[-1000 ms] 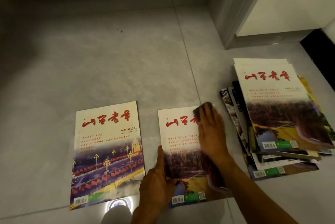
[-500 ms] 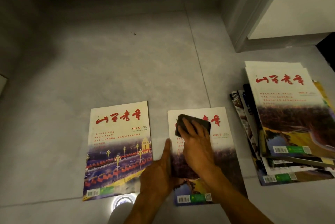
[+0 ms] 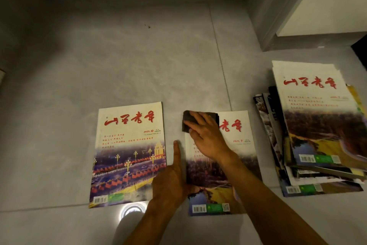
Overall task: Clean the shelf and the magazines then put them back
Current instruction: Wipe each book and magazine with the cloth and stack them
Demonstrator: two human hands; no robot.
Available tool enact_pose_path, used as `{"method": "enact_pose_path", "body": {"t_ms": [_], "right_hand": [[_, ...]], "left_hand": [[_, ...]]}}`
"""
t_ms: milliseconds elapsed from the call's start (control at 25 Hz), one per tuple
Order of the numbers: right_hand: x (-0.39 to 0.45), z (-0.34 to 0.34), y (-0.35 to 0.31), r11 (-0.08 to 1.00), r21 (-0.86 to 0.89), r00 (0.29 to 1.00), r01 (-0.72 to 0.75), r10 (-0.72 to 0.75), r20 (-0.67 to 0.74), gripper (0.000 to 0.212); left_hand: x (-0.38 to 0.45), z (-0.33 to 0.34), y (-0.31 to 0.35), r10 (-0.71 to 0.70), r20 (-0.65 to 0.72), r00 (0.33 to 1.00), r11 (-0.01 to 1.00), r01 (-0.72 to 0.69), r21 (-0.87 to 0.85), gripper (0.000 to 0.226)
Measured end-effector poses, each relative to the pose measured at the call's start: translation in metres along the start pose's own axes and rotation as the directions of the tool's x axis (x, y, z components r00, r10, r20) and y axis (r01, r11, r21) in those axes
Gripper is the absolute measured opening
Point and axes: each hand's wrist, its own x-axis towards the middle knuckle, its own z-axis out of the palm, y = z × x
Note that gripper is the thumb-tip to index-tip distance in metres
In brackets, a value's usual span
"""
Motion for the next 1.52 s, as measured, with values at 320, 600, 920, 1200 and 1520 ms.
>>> {"method": "enact_pose_path", "body": {"t_ms": [320, 600, 920, 1200, 1520], "right_hand": [[-0.172, 0.041, 0.012, 0.975, -0.001, 0.972, 0.222, -0.222, -0.078, 0.034], [-0.129, 0.026, 0.021, 0.957, -0.069, 0.959, 0.283, -0.284, -0.016, 0.042], [-0.175, 0.023, 0.03, 0.91, -0.011, 0.907, 0.414, -0.412, 0.088, 0.05], [-0.028, -0.032, 0.086, 0.971, 0.203, 0.973, -0.13, 0.164, -0.162, 0.044], [-0.216, 0.02, 0.064, 0.985, 0.149, 0.994, 0.083, -0.072, -0.077, 0.048]], "left_hand": [[0.021, -0.011, -0.017, 0.144, 0.117, 0.983, 0.983, -0.129, -0.13, 0.065], [0.017, -0.002, -0.015, 0.039, 0.129, 0.991, 0.929, 0.011, -0.37, 0.043], [0.018, -0.008, -0.012, 0.179, 0.045, 0.983, 0.982, -0.176, -0.064, 0.056], [0.008, -0.001, -0.009, 0.178, 0.043, 0.983, 0.984, -0.179, 0.025, 0.089], [0.009, 0.01, -0.007, 0.033, -0.043, 0.999, 0.86, -0.051, -0.508, 0.045]]}}
